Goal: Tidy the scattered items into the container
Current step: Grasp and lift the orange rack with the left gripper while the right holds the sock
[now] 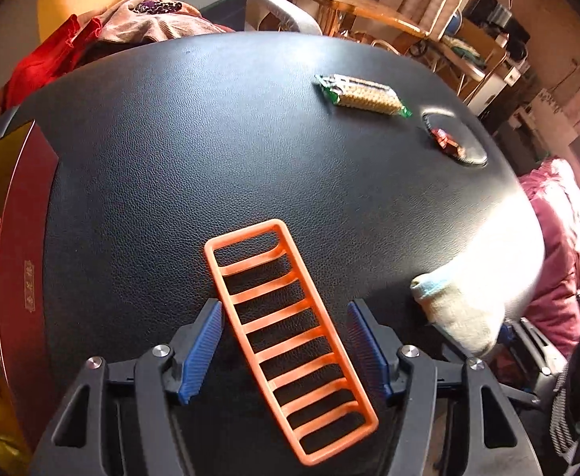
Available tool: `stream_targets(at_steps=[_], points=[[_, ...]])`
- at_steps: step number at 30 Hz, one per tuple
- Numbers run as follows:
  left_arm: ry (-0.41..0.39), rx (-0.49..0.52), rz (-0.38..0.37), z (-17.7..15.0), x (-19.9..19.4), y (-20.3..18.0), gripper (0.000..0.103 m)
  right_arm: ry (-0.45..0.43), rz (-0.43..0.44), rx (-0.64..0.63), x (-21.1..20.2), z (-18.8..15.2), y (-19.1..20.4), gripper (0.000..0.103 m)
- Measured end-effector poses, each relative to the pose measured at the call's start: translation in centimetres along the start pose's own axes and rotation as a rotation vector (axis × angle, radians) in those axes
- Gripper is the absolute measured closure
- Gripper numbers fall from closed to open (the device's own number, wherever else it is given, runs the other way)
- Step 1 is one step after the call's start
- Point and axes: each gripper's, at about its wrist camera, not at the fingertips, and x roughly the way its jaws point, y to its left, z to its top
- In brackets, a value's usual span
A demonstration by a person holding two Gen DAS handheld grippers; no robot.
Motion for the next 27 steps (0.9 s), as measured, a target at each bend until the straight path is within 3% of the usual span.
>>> stream_targets(at_steps=[1, 7, 12, 14, 23, 27], points=[[0.008, 0.017, 0.028, -0.1, 0.3, -0.1, 0.038, -0.003, 0.002, 0.002, 0.0, 0.0, 0.0, 0.040], [0.014, 0.072, 0.028, -1.2, 0.8, 1.3, 0.048, -0.015, 0.012, 0.023, -0.4, -0.2, -0.7, 0.039], [-0.001, 0.097, 0.019, -1.8, 0.6, 2.5, 0.049, -0.075, 0.036, 0.033, -2.0, -0.3, -1.1, 0.014], [-0.004, 0.094, 0.012, -1.9, 0.5, 2.6, 0.049, -0.090, 0.040, 0.019, -2.4, -0.1, -0.9, 0.013], [-0.064, 0.155, 0.040, -2.8, 0.0, 2.0, 0.049, -0.054, -0.093, -0.085, -1.0, 0.5, 0.7, 0.013], [-0.094, 0.176, 0.055, -3.4, 0.0, 1.7, 0.043, -0.038, -0.146, -0.101, -0.5, 0.3, 1.2, 0.013]])
